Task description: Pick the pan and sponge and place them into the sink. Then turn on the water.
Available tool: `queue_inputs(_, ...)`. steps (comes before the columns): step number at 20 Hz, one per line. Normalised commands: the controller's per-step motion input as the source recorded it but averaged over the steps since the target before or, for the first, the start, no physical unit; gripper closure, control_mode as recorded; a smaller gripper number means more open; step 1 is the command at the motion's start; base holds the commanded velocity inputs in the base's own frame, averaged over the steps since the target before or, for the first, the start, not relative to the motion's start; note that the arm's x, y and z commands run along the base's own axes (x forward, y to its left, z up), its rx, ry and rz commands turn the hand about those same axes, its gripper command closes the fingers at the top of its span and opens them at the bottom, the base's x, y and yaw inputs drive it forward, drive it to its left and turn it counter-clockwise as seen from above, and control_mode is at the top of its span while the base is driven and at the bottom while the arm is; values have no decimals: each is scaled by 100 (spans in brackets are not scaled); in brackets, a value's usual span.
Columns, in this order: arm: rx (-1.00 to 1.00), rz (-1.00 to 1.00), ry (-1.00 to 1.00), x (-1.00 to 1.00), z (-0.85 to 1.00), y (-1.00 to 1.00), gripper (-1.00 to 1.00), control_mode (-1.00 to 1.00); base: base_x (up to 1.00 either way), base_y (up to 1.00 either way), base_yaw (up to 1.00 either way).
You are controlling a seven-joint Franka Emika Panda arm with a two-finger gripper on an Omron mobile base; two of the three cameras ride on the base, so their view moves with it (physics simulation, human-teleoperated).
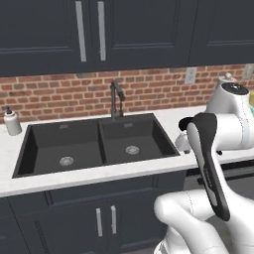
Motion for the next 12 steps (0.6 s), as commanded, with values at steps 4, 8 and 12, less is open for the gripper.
queue_inputs(4,0,0,0,0,0,0,-100,100,64,30,-3)
queue_inputs(8,0,0,0,0,0,0,-100,100,61,0,0)
queue_inputs(12,0,0,0,0,0,0,-100,100,56,-2,0)
